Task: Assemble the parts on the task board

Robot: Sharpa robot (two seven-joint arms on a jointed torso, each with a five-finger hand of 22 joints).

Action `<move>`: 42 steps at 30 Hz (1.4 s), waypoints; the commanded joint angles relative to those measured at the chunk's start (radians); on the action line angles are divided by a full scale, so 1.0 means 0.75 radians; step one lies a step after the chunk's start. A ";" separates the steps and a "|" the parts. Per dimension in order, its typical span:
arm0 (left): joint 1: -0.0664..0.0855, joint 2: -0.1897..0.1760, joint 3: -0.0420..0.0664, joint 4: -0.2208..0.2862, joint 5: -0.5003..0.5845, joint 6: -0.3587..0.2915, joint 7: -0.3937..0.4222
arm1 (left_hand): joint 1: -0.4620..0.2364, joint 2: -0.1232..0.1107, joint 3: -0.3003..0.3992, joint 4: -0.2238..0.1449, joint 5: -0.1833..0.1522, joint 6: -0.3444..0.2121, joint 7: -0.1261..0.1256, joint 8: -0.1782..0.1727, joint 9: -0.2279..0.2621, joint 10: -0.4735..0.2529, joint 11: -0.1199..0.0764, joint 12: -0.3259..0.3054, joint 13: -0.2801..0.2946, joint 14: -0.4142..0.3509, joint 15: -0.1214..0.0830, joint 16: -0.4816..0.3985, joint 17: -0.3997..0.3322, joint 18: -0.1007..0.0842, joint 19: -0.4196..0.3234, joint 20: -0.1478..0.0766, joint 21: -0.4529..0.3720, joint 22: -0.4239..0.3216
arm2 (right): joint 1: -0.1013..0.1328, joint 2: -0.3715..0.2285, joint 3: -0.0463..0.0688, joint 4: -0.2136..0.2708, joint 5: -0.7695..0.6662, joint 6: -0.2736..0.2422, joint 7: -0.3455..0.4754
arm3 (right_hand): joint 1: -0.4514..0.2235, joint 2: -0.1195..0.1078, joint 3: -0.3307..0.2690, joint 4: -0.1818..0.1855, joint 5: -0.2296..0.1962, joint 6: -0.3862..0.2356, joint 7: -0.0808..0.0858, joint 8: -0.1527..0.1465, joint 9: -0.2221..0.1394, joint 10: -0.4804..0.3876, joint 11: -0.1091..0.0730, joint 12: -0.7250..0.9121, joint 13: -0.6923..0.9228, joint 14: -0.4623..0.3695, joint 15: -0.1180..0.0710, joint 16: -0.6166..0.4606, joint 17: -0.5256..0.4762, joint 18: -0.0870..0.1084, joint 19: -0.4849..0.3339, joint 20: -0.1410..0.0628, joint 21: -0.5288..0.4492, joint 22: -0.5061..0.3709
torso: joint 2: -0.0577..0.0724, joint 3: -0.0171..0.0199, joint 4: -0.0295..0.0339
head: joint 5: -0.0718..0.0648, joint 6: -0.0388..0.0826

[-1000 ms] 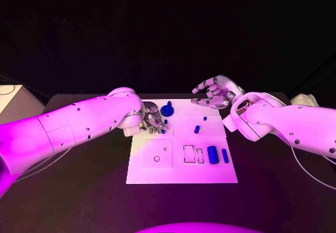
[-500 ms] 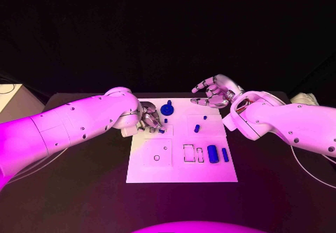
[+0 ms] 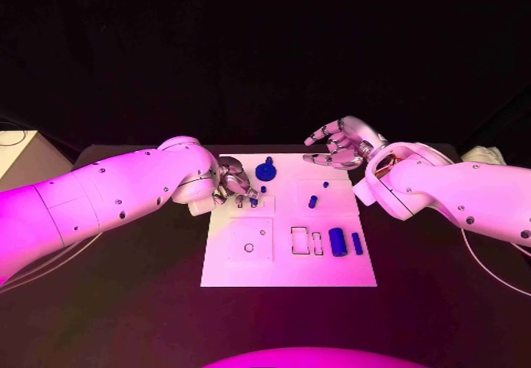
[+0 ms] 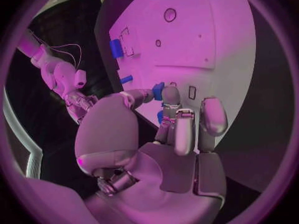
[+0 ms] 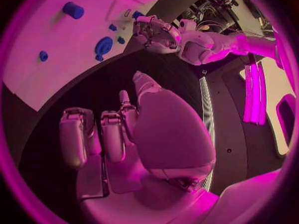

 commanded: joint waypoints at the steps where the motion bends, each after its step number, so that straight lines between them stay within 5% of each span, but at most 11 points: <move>1: 0.000 0.002 -0.002 0.008 -0.019 -0.091 0.011 | -0.022 -0.001 0.289 -0.306 0.058 0.021 -0.006 0.008 0.121 0.027 -0.008 0.021 0.025 0.106 -0.013 0.012 0.254 -0.023 0.024 -0.005 0.013 0.026 | -0.001 0.000 0.001 -0.002 -0.004 0.021 0.000 | -0.005 0.009 0.008 0.003 0.004 0.008 0.002 0.006 -0.002 -0.008 0.001 -0.005 0.119 0.129 0.003 -0.008 0.303 0.021 0.060 0.004 -0.009 0.248 | 0.001 -0.0006 -0.0026 | 0.003 -0.001; 17: -0.005 0.024 -0.019 0.004 -0.174 -0.153 -0.006 | -0.033 -0.002 0.292 -0.319 0.093 0.035 -0.013 0.009 0.129 0.046 -0.015 0.031 0.035 0.114 -0.020 0.022 0.275 -0.030 0.050 -0.012 0.026 0.057 | -0.001 -0.003 0.000 -0.003 -0.004 0.026 -0.002 | -0.006 0.009 0.009 0.003 0.005 0.008 0.002 0.006 -0.002 -0.009 0.001 -0.005 0.118 0.129 0.003 -0.008 0.302 0.022 0.059 0.004 -0.011 0.247 | 0.001 0.0006 -0.0032 | 0.009 -0.007; 42: -0.043 0.025 -0.036 0.019 -0.261 -0.162 -0.011 | -0.031 0.001 0.298 -0.328 0.104 0.041 -0.016 0.008 0.132 0.051 -0.018 0.031 0.034 0.116 -0.024 0.024 0.278 -0.031 0.058 -0.016 0.031 0.066 | -0.002 -0.008 0.000 -0.004 -0.004 0.038 -0.006 | -0.009 0.008 0.010 0.003 0.007 0.008 0.002 0.006 -0.002 -0.009 0.001 -0.005 0.118 0.129 0.003 -0.008 0.302 0.022 0.059 0.004 -0.012 0.247 | 0.003 0.0006 -0.0032 | 0.010 -0.019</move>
